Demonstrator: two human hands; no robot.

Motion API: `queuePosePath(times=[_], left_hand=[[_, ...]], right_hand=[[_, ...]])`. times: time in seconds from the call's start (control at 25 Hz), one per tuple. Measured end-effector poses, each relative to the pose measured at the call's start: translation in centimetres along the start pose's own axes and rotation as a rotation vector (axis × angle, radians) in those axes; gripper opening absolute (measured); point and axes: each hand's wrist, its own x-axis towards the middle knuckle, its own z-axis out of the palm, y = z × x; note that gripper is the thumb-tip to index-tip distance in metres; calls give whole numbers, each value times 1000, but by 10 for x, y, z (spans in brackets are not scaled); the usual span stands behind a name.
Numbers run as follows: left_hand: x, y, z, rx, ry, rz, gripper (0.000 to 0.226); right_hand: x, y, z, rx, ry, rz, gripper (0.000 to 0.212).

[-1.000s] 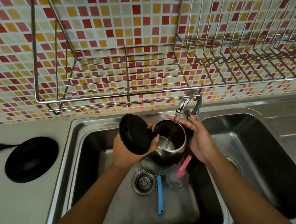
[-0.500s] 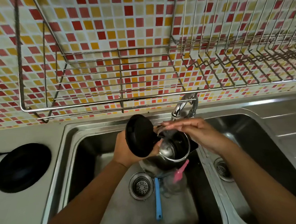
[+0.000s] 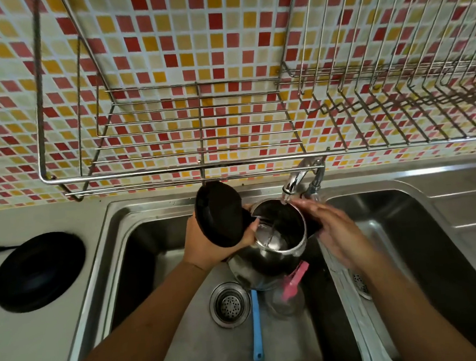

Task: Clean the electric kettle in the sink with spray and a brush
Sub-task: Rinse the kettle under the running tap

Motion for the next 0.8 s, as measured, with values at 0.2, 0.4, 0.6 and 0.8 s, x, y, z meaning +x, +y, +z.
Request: queuePosePath(times=[0.2,0.4,0.6,0.8], left_hand=[[-3,-17,10,-62,210,-45,50],[3,-8,7,8,347,-127,44],[-7,-10,9,6,372,-133,26],[1,-14,15,-39,405,-263,43]], right_hand=[[14,40,25,103,456,171,41],[-8,53,72,-146,465,-132,50],[22,55,68,-150,508,86,48],[29,56,91,-498,555,-262,58]])
